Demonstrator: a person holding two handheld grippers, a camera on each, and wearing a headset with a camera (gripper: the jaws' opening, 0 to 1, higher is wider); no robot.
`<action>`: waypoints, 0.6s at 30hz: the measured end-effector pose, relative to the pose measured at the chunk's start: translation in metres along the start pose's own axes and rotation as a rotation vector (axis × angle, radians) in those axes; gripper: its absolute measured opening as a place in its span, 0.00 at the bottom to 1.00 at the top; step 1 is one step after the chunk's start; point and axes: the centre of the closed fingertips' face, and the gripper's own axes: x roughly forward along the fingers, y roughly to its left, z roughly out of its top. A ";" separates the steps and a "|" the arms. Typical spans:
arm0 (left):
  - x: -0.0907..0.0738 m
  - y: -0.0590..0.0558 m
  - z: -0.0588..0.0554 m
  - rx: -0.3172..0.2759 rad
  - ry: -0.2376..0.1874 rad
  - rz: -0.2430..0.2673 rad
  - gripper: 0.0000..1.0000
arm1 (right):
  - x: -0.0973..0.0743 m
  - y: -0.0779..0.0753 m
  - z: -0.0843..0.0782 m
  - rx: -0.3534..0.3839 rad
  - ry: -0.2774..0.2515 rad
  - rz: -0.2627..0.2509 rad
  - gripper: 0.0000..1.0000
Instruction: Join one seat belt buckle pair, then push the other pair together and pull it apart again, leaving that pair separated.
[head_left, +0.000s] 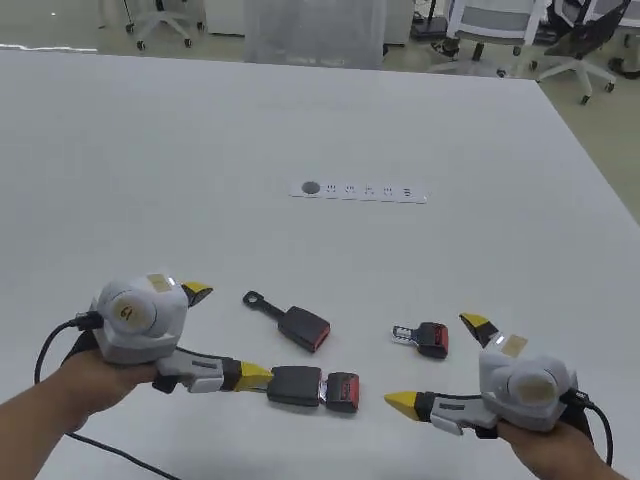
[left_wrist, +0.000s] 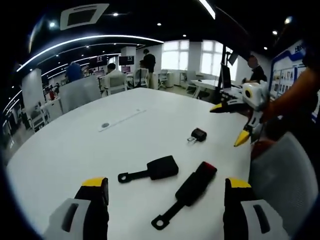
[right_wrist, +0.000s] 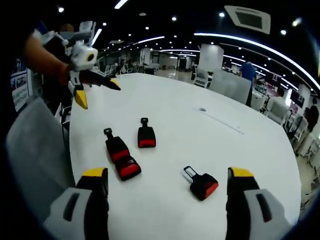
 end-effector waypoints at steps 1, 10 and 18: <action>-0.004 0.000 -0.002 -0.008 -0.011 0.004 0.99 | -0.001 0.002 0.000 -0.002 -0.003 -0.004 1.00; -0.027 -0.003 -0.025 -0.097 -0.040 0.053 1.00 | -0.013 0.005 0.005 0.043 -0.051 -0.059 1.00; -0.042 -0.004 -0.033 -0.131 -0.067 0.092 1.00 | -0.021 0.008 -0.003 0.065 -0.048 -0.078 1.00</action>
